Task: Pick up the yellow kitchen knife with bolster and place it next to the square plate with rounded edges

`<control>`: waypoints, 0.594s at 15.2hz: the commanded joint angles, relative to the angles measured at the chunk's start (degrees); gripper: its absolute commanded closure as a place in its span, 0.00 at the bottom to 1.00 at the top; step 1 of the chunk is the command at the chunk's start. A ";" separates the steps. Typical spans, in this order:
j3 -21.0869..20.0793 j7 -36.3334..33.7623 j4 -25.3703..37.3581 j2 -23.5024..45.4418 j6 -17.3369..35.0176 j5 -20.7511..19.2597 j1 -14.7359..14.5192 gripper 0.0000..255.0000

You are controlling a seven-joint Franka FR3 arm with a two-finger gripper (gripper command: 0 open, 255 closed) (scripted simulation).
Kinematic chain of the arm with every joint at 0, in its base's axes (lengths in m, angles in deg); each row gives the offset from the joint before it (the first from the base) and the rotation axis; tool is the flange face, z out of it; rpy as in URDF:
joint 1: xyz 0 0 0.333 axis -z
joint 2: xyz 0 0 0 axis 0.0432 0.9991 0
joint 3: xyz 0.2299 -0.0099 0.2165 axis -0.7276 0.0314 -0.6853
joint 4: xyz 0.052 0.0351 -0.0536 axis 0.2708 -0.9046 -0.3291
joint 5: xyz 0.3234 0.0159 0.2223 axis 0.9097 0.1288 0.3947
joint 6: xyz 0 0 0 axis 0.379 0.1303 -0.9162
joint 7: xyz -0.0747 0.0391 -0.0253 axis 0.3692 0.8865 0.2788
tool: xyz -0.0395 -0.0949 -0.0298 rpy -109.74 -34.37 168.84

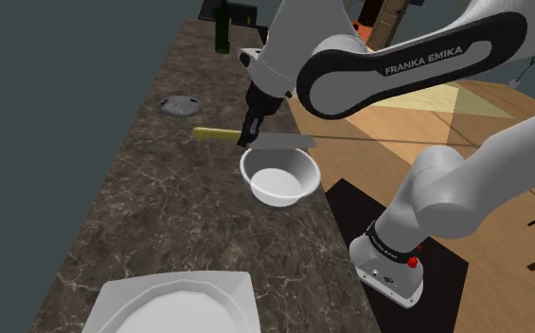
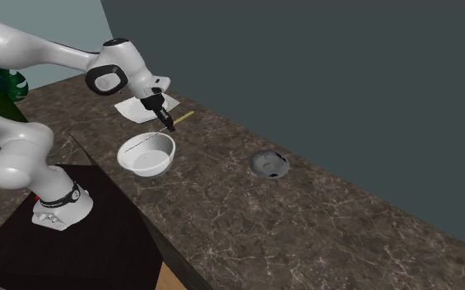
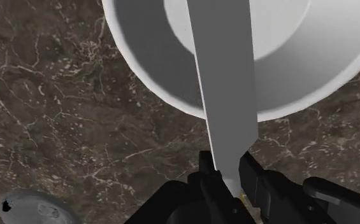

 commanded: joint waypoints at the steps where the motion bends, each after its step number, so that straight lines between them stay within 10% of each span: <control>1: -2.10 -2.78 -2.06 -2.87 -0.86 0.81 -1.42 1.00; 9: -10.43 -13.28 -6.52 -11.66 -5.42 5.16 -7.91 1.00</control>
